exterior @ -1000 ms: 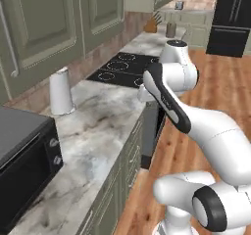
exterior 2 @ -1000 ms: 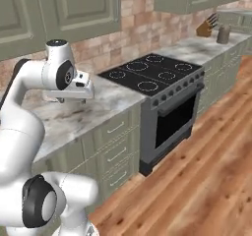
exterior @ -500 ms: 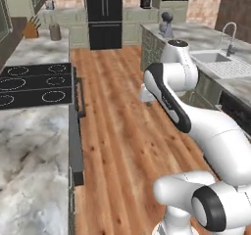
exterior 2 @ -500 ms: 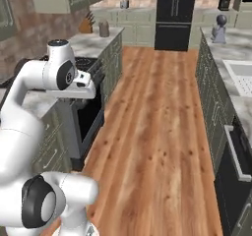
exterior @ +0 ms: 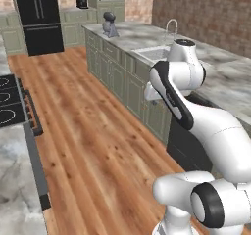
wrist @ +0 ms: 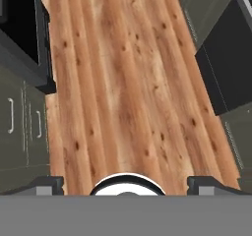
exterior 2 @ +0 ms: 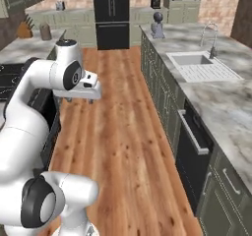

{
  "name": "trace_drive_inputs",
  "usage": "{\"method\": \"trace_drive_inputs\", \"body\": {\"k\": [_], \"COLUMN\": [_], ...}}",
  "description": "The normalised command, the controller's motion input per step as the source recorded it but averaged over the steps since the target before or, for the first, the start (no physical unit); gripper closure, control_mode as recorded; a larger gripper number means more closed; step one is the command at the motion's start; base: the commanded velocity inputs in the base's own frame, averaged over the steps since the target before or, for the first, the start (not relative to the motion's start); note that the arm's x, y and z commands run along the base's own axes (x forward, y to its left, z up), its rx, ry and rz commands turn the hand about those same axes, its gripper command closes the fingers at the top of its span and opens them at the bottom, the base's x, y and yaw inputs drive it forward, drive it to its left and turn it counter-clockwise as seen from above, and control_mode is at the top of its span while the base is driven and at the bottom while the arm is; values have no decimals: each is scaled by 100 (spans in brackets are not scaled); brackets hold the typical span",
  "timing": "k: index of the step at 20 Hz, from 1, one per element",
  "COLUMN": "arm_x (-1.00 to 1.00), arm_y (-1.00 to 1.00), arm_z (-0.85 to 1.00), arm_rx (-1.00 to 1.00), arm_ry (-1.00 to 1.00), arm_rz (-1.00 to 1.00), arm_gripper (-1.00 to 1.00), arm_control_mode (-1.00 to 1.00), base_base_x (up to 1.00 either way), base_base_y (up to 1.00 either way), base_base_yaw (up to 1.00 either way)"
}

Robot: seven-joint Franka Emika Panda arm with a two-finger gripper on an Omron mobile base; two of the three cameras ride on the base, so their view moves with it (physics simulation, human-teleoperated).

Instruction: Navigate to the stand mixer.

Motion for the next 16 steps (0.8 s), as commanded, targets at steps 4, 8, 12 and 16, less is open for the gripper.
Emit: {"method": "trace_drive_inputs", "body": {"k": [4,8,12,16], "arm_x": [0,0,0,0], "arm_y": [0,0,0,0], "arm_z": [0,0,0,0], "arm_rx": [0,0,0,0], "arm_ry": [0,0,0,0], "arm_rz": [0,0,0,0], "arm_gripper": [-100,-100,-100,-100], "arm_control_mode": [100,100,100,100], "base_base_x": [65,89,100,100], "base_base_y": [14,14,0,0], "base_base_yaw": [-13,-12,-6,-4]}}
